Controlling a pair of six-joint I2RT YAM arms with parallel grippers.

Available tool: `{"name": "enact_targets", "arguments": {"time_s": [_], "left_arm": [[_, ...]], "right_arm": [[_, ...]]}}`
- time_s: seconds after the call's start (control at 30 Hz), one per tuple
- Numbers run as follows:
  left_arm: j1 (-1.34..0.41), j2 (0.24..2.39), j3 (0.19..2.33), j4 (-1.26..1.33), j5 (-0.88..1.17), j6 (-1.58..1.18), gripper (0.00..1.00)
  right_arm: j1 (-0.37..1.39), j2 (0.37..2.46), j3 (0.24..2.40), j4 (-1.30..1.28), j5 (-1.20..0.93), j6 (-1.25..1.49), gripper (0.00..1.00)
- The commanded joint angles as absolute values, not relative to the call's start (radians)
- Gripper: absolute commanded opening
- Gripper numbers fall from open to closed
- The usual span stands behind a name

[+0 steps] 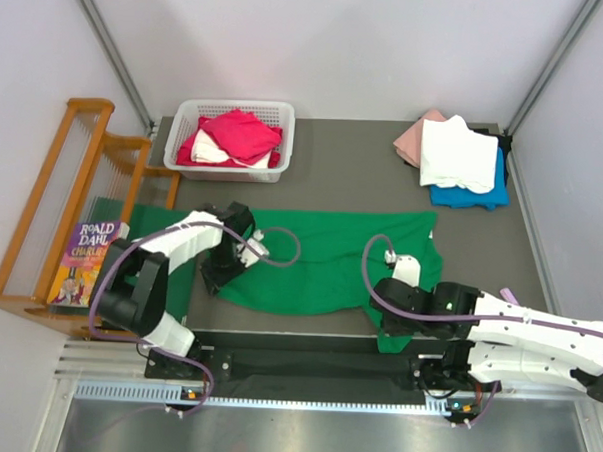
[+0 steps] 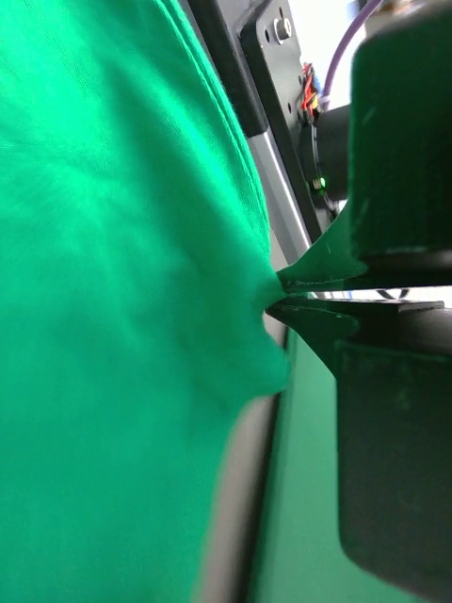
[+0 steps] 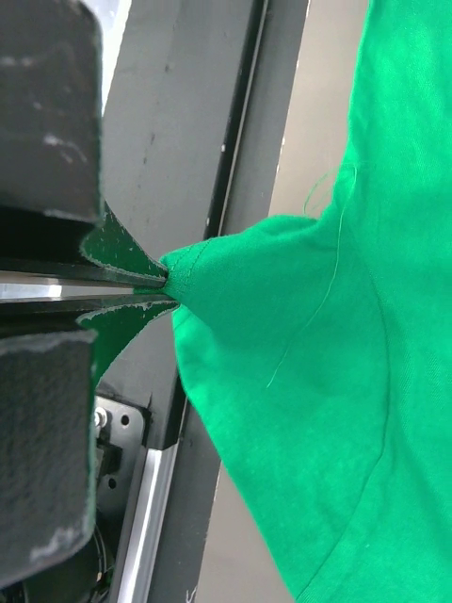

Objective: Fold and stack the t-shirts
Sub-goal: Fold the tshirt

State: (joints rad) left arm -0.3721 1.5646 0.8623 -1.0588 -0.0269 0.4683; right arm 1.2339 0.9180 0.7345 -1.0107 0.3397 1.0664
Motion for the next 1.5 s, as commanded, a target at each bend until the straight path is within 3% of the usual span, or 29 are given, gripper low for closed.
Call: {"name": "enact_targets", "arguments": {"time_s": [0.0, 0.17, 0.4, 0.73, 1.13, 1.47], "left_arm": [[-0.371, 1.436, 1.029, -1.184, -0.054, 0.491, 0.0], [-0.371, 1.326, 1.074, -1.285, -0.038, 0.509, 0.0], [-0.371, 1.21, 0.917, -1.302, -0.071, 0.515, 0.0], [-0.371, 1.167, 0.903, -1.246, -0.11, 0.512, 0.0], [-0.279, 1.464, 1.093, -0.948, -0.193, 0.554, 0.0], [-0.198, 1.756, 1.264, -0.859, -0.242, 0.584, 0.0]], "right_arm": [[1.224, 0.919, 0.819, -1.025, 0.37, 1.045, 0.0], [1.226, 0.887, 0.805, -1.025, 0.333, 1.052, 0.0], [1.273, 0.835, 0.77, -1.009, 0.276, 1.101, 0.0], [1.333, 0.864, 0.9, -1.112, 0.408, 1.128, 0.0], [0.913, 0.928, 0.913, -0.937, 0.325, 0.772, 0.0], [0.749, 1.095, 0.959, -0.766, 0.247, 0.609, 0.0]]}}
